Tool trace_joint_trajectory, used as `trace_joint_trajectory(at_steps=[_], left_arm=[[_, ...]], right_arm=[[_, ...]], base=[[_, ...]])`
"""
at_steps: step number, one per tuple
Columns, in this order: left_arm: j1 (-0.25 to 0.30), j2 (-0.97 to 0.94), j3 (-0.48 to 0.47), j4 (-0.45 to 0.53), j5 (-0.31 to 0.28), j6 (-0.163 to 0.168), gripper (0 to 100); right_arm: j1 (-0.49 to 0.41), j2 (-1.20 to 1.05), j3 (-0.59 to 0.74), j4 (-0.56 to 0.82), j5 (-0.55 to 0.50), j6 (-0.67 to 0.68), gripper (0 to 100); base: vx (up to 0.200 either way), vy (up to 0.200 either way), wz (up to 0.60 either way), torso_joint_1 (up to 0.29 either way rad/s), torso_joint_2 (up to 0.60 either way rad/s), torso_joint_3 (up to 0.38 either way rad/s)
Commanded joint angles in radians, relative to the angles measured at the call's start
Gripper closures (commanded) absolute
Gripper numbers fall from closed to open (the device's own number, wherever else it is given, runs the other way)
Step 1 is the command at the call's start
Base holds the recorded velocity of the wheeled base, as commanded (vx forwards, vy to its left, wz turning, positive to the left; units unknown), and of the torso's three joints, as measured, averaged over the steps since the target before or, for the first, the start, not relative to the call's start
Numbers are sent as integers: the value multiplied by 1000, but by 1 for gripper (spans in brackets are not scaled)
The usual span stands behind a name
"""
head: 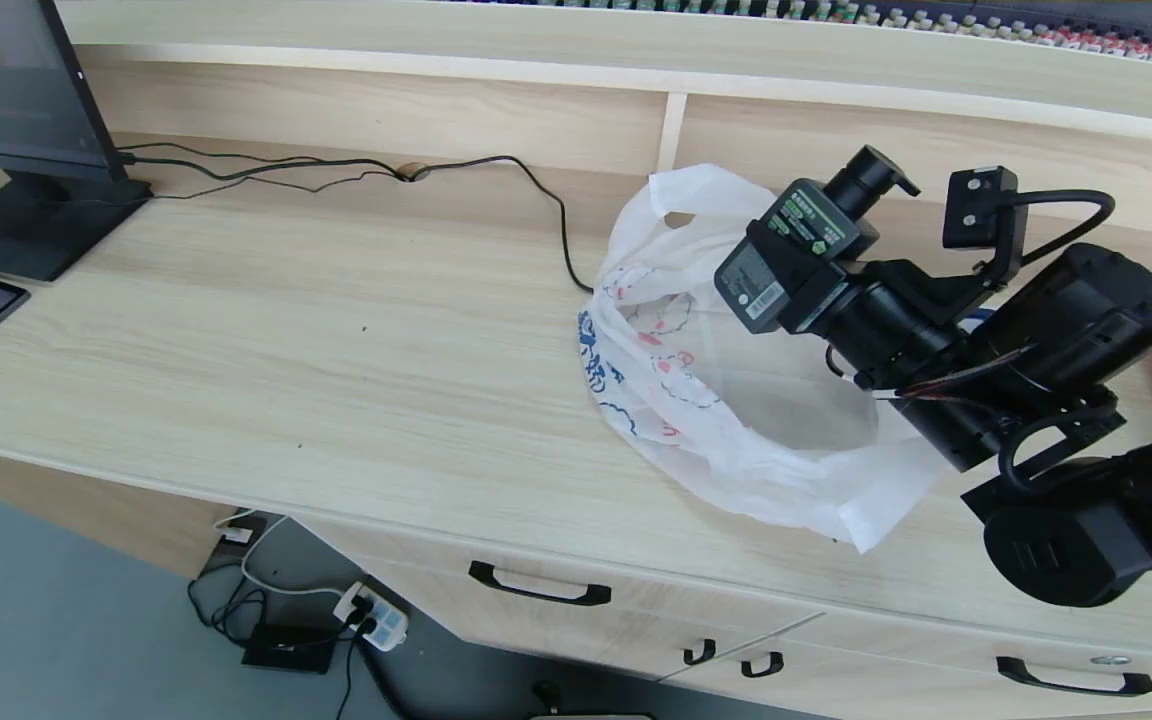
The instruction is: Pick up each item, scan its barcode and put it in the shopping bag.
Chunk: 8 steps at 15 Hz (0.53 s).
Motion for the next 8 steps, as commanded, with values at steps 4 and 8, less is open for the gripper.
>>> trace_joint_trajectory(at_steps=[4,8], left_arm=[[0,0,0,-1,1,2,0],[0,0,0,-1,1,0,0]], right_arm=[[28,18,57,2,-28,149,100],[19,45,108,2,-48,175,100]], base=[[0,0,0,0,0,0],[0,0,0,0,0,0]])
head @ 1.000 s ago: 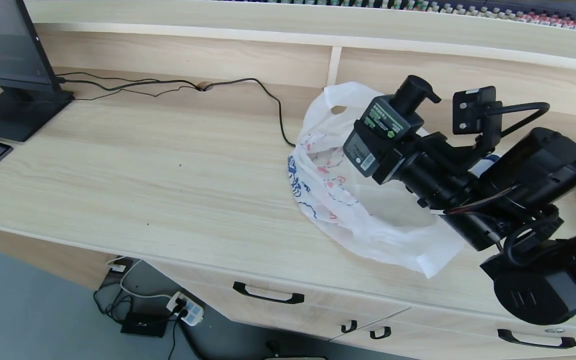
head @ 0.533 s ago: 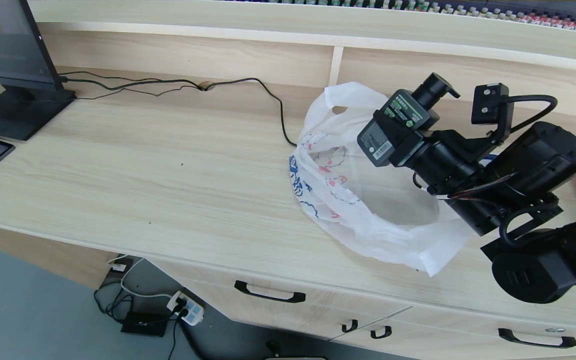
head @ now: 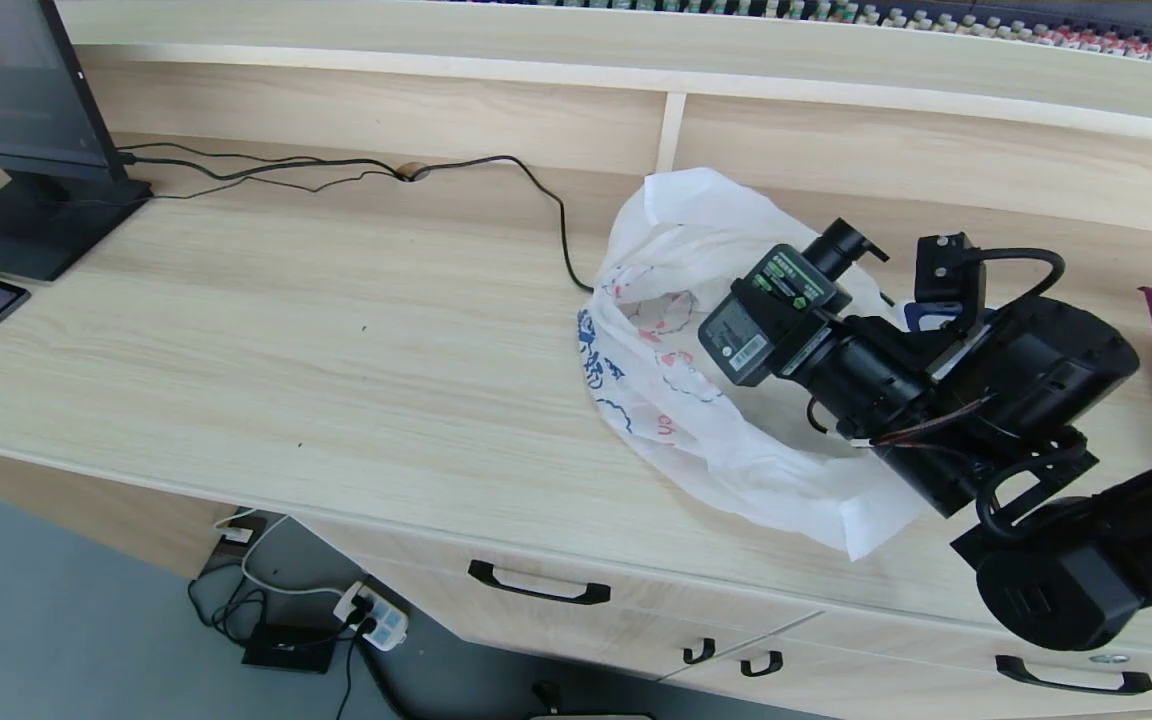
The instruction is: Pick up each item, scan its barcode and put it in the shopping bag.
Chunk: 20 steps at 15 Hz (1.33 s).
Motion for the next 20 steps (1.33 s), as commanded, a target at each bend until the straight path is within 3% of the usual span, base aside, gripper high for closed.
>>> trace_joint_trajectory(at_steps=[1,17,18,20], left_arm=[[0,0,0,-1,0,0,0],[0,0,0,2,0,-3,0],[0,0,0,2,0,-3,0],[0,0,0,2,0,-2,0]], right_arm=[[-1,23,6,1,1,2,100],[4,92,-11,6,3,-58,100],[4,92,-11,6,4,-58,0],[5,92,-16,6,3,-58,0]], base=[[0,0,0,0,0,0],[0,0,0,0,0,0],[0,0,0,0,0,0],[0,0,0,0,0,0]])
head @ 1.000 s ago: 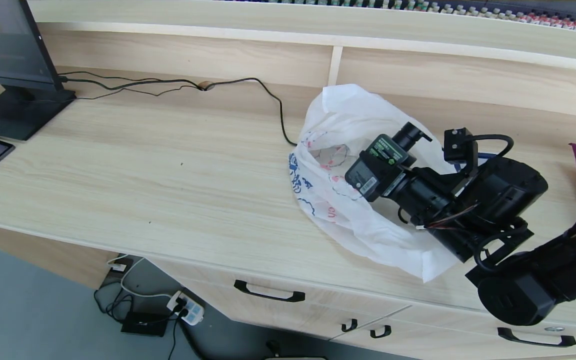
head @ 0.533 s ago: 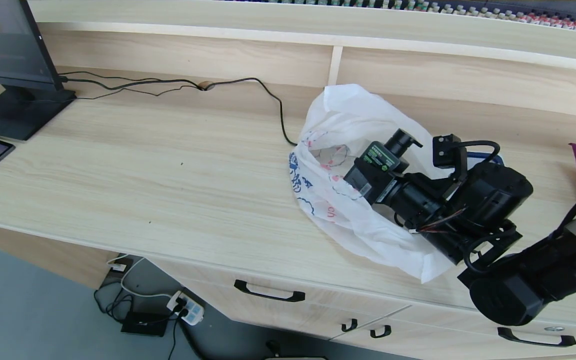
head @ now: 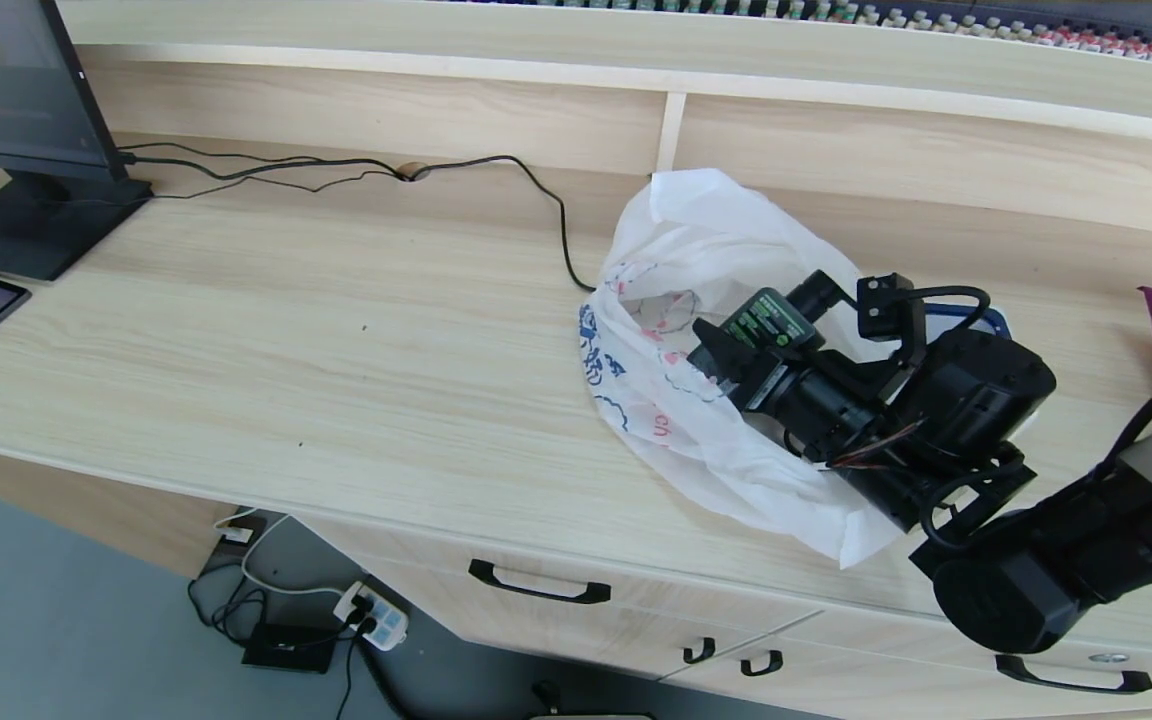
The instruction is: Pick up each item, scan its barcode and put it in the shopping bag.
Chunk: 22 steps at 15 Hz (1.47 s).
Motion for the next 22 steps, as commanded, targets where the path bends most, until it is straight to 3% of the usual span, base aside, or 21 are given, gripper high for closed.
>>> trace_joint_trajectory(at_steps=[1,9,16,22], left_arm=[[0,0,0,-1,0,1,0],[0,0,0,-1,0,3,0],[0,0,0,-1,0,3,0],[0,0,0,1,0,3,0]], right_arm=[[0,3,-9,0,0,0,0],[-2,3,-130,0,4,-162,0],[-8,3,-125,-2,6,-219,0],[-60,46,-160,-11,69,-420,0]], base=[[0,0,0,0,0,0],[0,0,0,0,0,0],[0,0,0,0,0,0],[0,0,0,0,0,0]])
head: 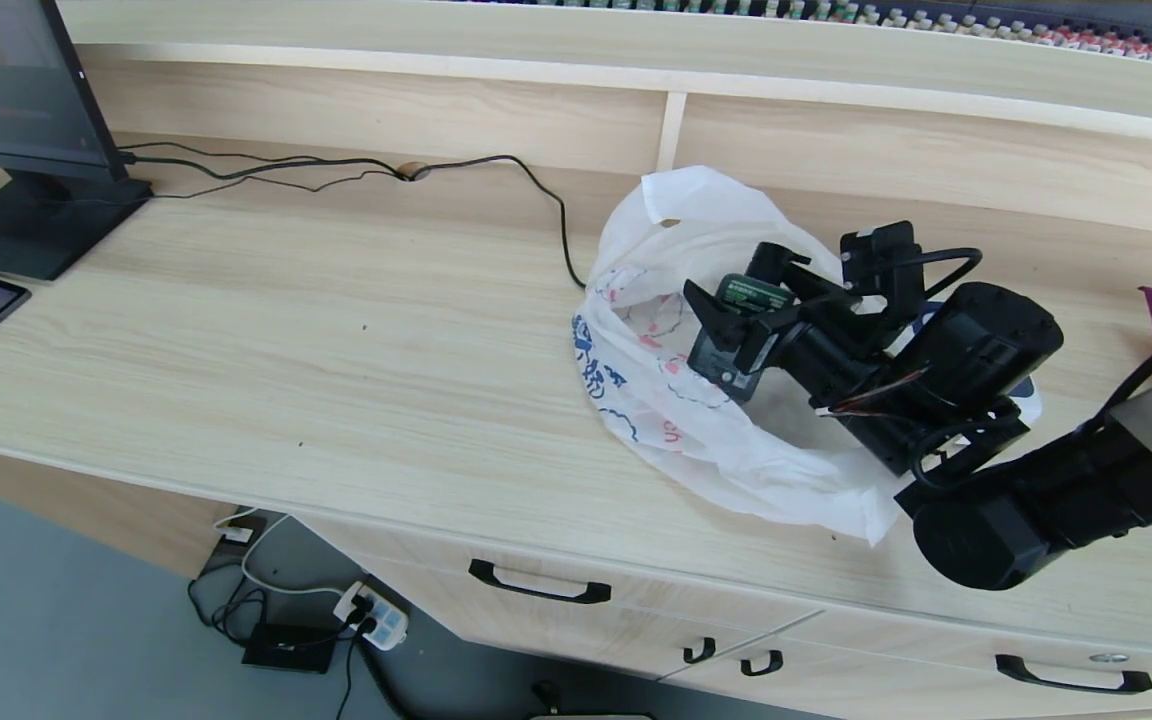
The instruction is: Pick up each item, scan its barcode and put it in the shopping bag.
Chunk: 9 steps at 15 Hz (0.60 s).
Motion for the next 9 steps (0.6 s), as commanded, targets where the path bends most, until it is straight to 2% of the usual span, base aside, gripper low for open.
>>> trace_joint_trajectory(at_steps=[1,9], left_arm=[[0,0,0,1,0,0,0],[0,0,0,2,0,0,0]], right_arm=[[-5,13,-5,-2,0,-6,0],[-19,-14,-55,-2,-6,-12,0]], base=[[0,0,0,0,0,0],[0,0,0,0,0,0]])
